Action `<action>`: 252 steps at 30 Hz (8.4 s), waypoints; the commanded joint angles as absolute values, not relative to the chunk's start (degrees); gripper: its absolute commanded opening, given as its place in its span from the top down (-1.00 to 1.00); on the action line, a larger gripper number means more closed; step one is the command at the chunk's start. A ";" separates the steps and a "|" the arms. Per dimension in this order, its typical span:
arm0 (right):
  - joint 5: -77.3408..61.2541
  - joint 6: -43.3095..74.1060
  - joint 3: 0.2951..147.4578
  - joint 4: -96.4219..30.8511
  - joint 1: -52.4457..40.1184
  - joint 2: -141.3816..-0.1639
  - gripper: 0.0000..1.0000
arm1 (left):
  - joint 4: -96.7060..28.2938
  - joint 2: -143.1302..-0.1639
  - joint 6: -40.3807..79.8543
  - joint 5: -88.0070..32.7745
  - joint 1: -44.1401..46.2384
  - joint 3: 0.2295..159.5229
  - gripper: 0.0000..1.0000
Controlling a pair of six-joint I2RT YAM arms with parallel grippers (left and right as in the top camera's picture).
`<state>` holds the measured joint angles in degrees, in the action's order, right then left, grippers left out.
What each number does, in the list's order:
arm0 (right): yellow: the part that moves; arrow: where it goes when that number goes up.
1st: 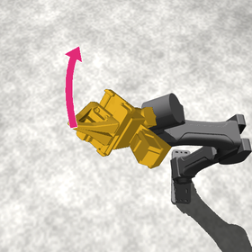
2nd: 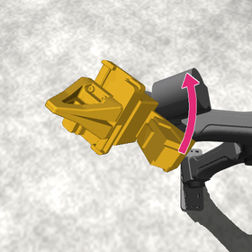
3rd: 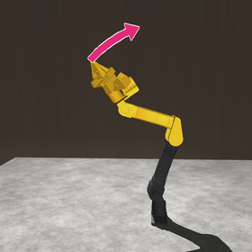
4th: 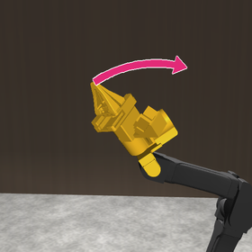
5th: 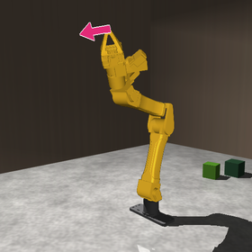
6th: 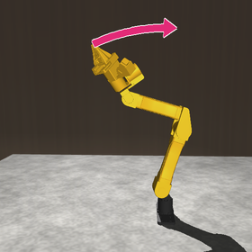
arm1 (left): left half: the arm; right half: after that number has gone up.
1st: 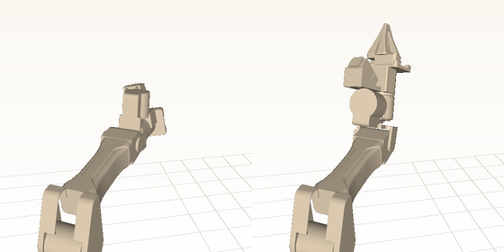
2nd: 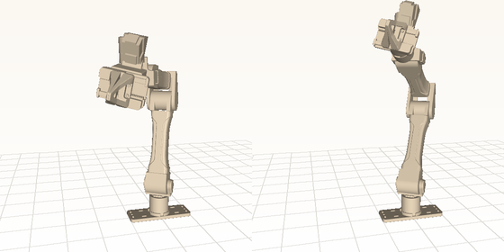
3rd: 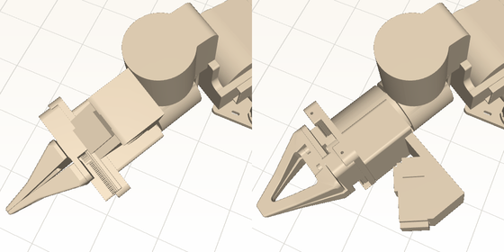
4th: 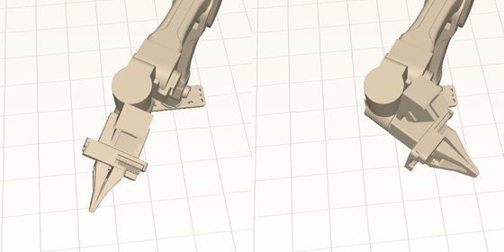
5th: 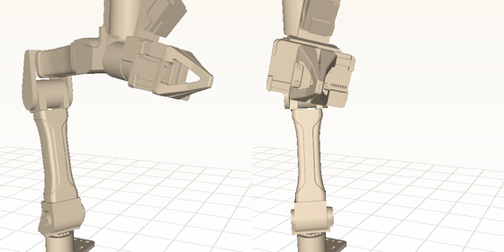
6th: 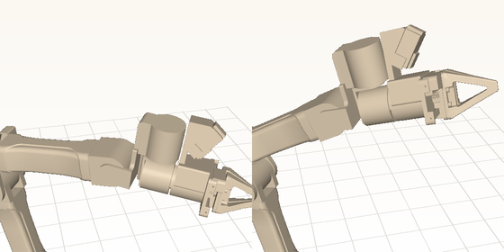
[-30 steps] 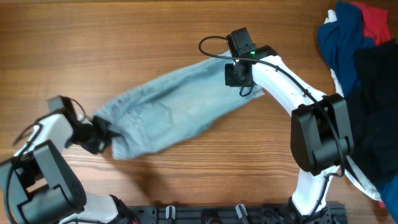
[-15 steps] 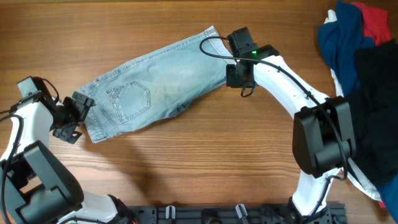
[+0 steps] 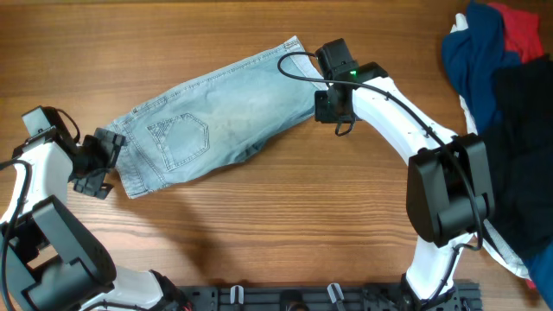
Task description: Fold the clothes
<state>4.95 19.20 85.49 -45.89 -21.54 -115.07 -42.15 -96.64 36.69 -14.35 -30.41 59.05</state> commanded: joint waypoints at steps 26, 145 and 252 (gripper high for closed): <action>-7.86 13.61 87.55 -40.27 -22.04 -113.58 0.59 | -57.60 -97.10 28.38 -25.78 -30.72 58.72 0.92; -4.29 19.68 87.48 -41.67 -24.67 -119.57 0.63 | -26.00 -95.61 28.69 -27.57 -31.29 46.68 0.92; -13.76 9.10 87.55 -21.56 -34.28 -112.73 0.88 | -45.01 -83.37 19.62 -20.93 -27.86 68.97 0.92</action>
<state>-12.01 10.37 87.48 -22.26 -34.30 -113.06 -45.39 -83.72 22.96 -20.78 -30.26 67.05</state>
